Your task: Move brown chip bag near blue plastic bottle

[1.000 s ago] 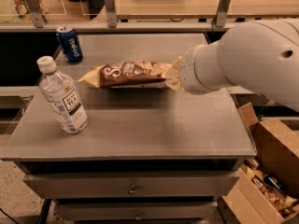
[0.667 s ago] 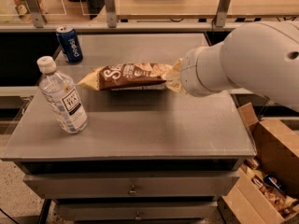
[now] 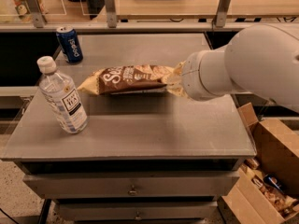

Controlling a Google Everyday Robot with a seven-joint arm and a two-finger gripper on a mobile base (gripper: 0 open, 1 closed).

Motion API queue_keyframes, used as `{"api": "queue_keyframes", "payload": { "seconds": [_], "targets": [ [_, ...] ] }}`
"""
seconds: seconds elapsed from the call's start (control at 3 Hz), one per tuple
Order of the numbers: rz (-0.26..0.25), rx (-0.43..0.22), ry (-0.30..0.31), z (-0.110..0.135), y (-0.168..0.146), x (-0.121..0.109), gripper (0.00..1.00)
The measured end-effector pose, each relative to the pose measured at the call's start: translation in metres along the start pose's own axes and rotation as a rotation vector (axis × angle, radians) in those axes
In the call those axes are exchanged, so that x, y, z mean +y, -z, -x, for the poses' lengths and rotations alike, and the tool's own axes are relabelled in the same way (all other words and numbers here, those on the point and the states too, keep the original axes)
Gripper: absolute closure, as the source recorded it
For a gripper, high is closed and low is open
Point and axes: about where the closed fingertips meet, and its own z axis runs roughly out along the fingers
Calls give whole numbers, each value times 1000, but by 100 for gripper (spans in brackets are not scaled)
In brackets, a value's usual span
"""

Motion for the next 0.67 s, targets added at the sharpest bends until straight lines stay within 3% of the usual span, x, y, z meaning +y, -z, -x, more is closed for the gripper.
{"api": "queue_keyframes", "payload": {
  "seconds": [0.33, 0.67],
  "targets": [
    [12, -6, 7, 0, 0, 4, 84],
    [24, -8, 14, 1, -1, 7, 61]
  ]
}}
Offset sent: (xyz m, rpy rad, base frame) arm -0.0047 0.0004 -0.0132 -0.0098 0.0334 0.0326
